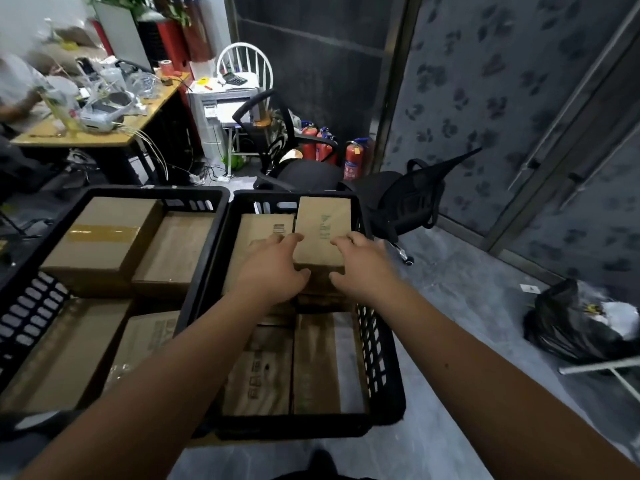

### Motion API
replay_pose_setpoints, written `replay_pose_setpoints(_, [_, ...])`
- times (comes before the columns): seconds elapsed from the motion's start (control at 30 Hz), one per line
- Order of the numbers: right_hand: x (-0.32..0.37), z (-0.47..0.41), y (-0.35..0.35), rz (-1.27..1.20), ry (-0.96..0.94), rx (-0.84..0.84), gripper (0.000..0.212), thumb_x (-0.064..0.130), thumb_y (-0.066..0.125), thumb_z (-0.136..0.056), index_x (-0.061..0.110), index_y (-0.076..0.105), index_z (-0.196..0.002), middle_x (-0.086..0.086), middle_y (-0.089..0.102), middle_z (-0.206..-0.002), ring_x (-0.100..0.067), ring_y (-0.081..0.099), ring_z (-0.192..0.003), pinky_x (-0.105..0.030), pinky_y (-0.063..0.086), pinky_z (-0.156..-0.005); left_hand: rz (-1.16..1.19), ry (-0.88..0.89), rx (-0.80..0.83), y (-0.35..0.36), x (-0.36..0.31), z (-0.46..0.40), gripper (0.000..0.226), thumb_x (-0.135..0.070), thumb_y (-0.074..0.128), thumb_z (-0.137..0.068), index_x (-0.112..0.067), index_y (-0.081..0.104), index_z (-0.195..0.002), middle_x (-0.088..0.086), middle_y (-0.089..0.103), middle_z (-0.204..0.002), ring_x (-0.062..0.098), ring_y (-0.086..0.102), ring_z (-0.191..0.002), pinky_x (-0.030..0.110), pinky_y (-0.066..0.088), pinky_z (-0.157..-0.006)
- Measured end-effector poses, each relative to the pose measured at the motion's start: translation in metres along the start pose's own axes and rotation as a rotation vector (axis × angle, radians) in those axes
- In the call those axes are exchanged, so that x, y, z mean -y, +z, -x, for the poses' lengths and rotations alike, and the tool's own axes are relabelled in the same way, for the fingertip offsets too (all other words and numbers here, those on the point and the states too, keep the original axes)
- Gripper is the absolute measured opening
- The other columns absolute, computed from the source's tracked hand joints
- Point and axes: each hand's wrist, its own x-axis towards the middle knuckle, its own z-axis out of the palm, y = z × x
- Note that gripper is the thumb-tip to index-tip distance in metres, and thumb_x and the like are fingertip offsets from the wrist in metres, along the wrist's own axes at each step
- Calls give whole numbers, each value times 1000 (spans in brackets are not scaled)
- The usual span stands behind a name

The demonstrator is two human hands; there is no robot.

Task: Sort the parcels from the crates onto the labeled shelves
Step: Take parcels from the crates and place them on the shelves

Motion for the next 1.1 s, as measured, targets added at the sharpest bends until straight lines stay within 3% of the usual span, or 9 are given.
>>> replay_pose_setpoints(0.1, [-10,-20,8,84,10,31,71,47,64,-90,33,37,-154,-5,35,-159,-32,27,-149,-71,3,-121,-52,-28,29,7,1,-16,76,-48,66,-85,-35,37,-154,2,49,-151,32,44,-139,49,44,-110])
replay_pose_setpoints(0.27, [-18,-35,15,190,36,89,75,53,67,-86,34,35,-150,-8,40,-157,-38,17,-155,-82,-2,-114,-64,-29,79,14,3,-31,72,-43,71,-84,-34,42,-148,2,55,-144,31,48,-133,44,42,-106])
replay_pose_setpoints(0.47, [-24,-40,20,142,52,90,70,52,66,-86,34,34,-145,-7,53,-145,-39,14,-155,-82,-6,-112,171,-74,89,24,2,-34,84,-35,78,-77,-34,40,-152,5,61,-137,28,56,-125,45,53,-101])
replay_pose_setpoints(0.6, [-30,-36,15,65,47,37,71,54,66,-82,36,39,-146,-2,55,-143,-34,18,-153,-77,-8,-116,293,-56,18,25,0,-33,76,-29,79,-77,-36,49,-147,2,63,-134,26,58,-124,38,52,-101])
replay_pose_setpoints(0.7, [-32,-33,2,-45,38,-32,69,53,64,-81,37,43,-145,0,55,-142,-29,23,-150,-68,-1,-123,413,-47,-53,19,-5,-31,68,-26,80,-80,-40,54,-142,-2,59,-138,21,58,-121,35,51,-99])
replay_pose_setpoints(0.77, [-31,-30,-12,-140,29,-112,69,47,65,-80,35,46,-145,0,56,-141,-27,29,-144,-57,13,-124,537,-41,-111,13,-9,-28,65,-26,82,-82,-41,55,-139,-7,60,-132,16,63,-110,37,56,-94])
replay_pose_setpoints(0.93, [-25,-26,-39,-731,94,-238,65,32,65,-84,40,44,-145,7,51,-133,-19,51,-123,-42,51,-97,812,14,-229,-11,-21,-24,62,-18,83,-86,-39,55,-137,-22,60,-120,9,67,-100,39,61,-86])
replay_pose_setpoints(1.0, [-18,-27,-45,-854,102,-289,60,32,67,-90,38,44,-145,11,55,-127,-8,58,-108,-31,52,-83,901,11,-274,-19,-25,-24,56,-16,80,-88,-38,55,-133,-18,62,-119,9,67,-102,37,60,-86])
replay_pose_setpoints(1.1, [-16,-31,-51,-928,162,-341,59,38,70,-94,33,44,-146,19,53,-113,0,55,-96,-29,46,-80,991,-1,-307,-20,-28,-22,54,-21,80,-89,-33,55,-136,-12,65,-124,12,68,-107,41,62,-88])
